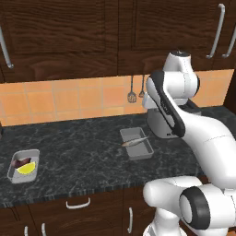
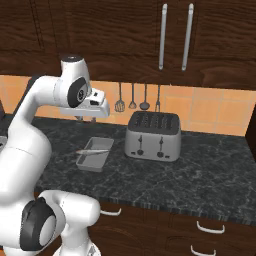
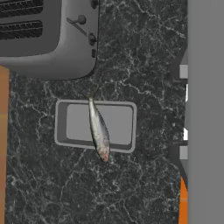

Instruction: Take the meat container that has the fish and place it on the second highest rack of the freezer. Then take the vegetable container that has the potato and lemon wedge and place it on the highest rack of the freezer.

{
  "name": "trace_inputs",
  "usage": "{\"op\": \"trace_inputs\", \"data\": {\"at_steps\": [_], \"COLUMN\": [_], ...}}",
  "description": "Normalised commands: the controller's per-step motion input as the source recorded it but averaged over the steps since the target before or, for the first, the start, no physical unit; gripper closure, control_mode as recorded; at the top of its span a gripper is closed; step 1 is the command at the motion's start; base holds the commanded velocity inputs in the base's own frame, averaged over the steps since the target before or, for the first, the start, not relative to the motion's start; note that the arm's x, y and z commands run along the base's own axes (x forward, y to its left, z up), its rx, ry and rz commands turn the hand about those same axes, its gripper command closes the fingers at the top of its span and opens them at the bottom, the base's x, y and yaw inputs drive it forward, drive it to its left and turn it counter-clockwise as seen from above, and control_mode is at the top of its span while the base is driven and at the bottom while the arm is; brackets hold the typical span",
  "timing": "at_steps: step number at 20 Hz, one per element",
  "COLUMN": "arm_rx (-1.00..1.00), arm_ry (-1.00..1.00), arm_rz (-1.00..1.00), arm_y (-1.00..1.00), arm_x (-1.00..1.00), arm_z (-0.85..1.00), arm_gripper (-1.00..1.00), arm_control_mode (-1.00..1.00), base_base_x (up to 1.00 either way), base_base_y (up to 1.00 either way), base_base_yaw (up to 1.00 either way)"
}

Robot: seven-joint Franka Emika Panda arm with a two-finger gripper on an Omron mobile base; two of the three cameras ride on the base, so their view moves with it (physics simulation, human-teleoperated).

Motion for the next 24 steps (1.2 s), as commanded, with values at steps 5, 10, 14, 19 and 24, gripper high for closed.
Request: {"op": "trace_inputs", "data": {"at_steps": [5, 10, 14, 19, 24], "arm_rx": [0.0, -0.01, -0.03, -0.04, 0.0], "arm_ry": [0.01, 0.06, 0.0, 0.01, 0.0], "arm_rz": [0.1, 0.3, 0.2, 0.17, 0.17], "arm_y": [0.0, 0.0, 0.29, 0.24, 0.0], "arm_x": [0.0, 0.04, 0.0, 0.03, 0.19], "arm_z": [-0.3, -0.62, -0.57, -0.6, -0.62], "arm_gripper": [-1.0, -1.0, -1.0, -1.0, -1.0], "arm_control_mode": [-1.0, -1.0, -1.0, -1.0, -1.0], "base_base_x": [0.0, 0.0, 0.0, 0.0, 0.0], "base_base_y": [0.0, 0.0, 0.0, 0.0, 0.0], "base_base_yaw": [0.0, 0.0, 0.0, 0.0, 0.0]}}
